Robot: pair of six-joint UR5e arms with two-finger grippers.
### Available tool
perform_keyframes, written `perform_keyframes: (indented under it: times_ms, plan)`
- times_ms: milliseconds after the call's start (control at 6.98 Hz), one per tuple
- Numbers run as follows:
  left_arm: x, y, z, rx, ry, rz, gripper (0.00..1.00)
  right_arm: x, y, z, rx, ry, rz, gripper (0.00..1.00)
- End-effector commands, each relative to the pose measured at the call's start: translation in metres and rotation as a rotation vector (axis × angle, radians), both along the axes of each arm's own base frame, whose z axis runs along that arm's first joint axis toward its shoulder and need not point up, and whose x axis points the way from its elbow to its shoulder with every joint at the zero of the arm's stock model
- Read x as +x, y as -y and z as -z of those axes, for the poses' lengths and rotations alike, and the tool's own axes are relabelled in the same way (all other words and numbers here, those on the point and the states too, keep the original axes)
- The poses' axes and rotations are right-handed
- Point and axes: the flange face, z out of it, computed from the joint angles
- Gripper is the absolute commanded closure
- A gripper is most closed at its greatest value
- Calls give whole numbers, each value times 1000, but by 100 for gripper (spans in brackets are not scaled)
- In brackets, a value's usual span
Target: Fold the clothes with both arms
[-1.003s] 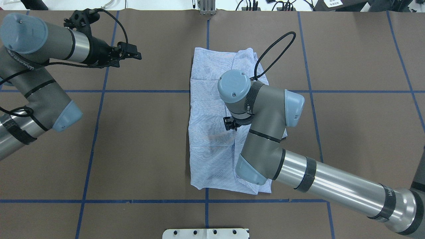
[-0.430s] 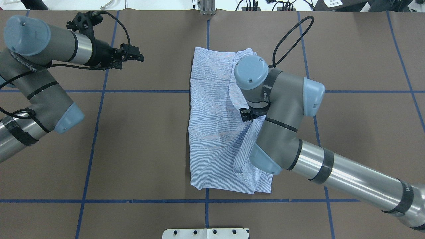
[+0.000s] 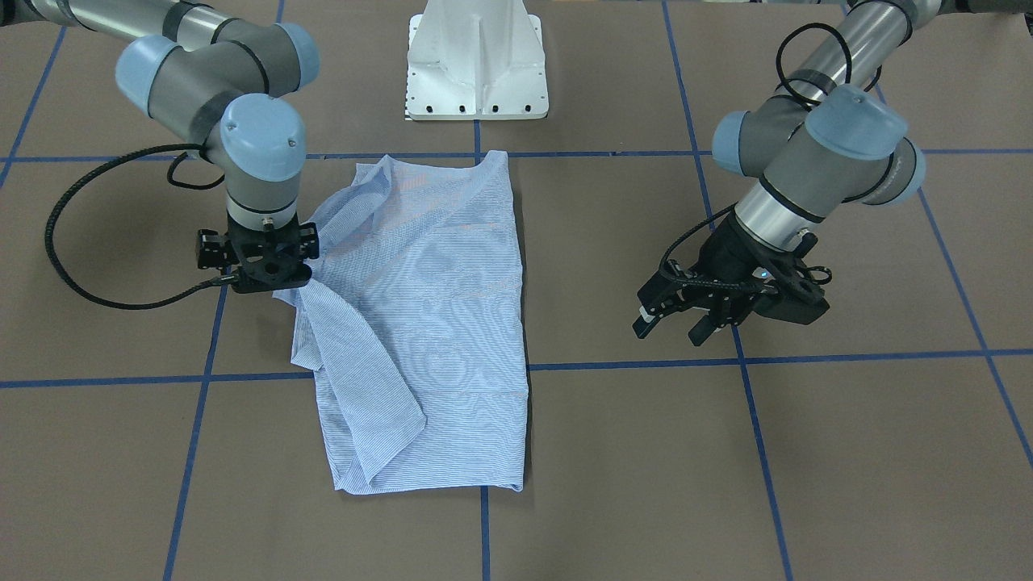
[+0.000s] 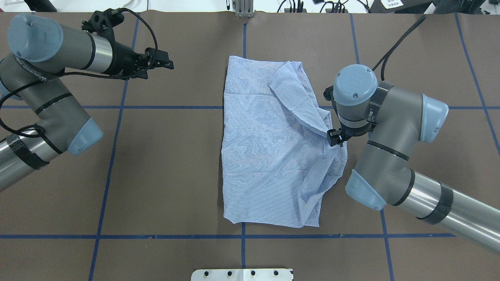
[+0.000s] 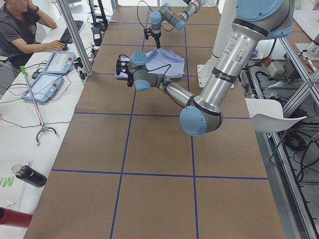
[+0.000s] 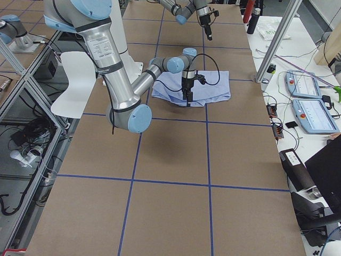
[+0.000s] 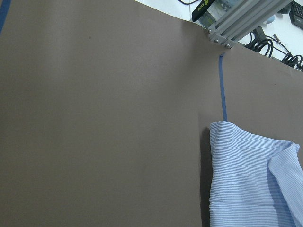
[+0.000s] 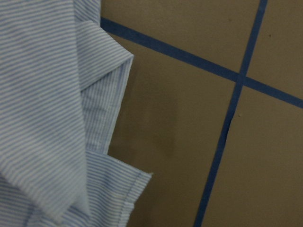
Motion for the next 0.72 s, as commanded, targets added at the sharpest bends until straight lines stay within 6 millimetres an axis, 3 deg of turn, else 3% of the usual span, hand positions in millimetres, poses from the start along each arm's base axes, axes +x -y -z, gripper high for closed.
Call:
perform_keyframes:
  times_ms: [0,143,287,573]
  plan:
    - [2,1,15,-11,6,-1,0,11,10,-12,6,-3,-10,0]
    - [2,1,15,-10,6,-1,0,6,26,-8,57,72,-41,0]
    - [3,2,14,-11,9,-1,0,-9,50,16,97,174,-44,0]
    - [2,2,14,-10,9,0,0,-57,90,92,216,330,-36,0]
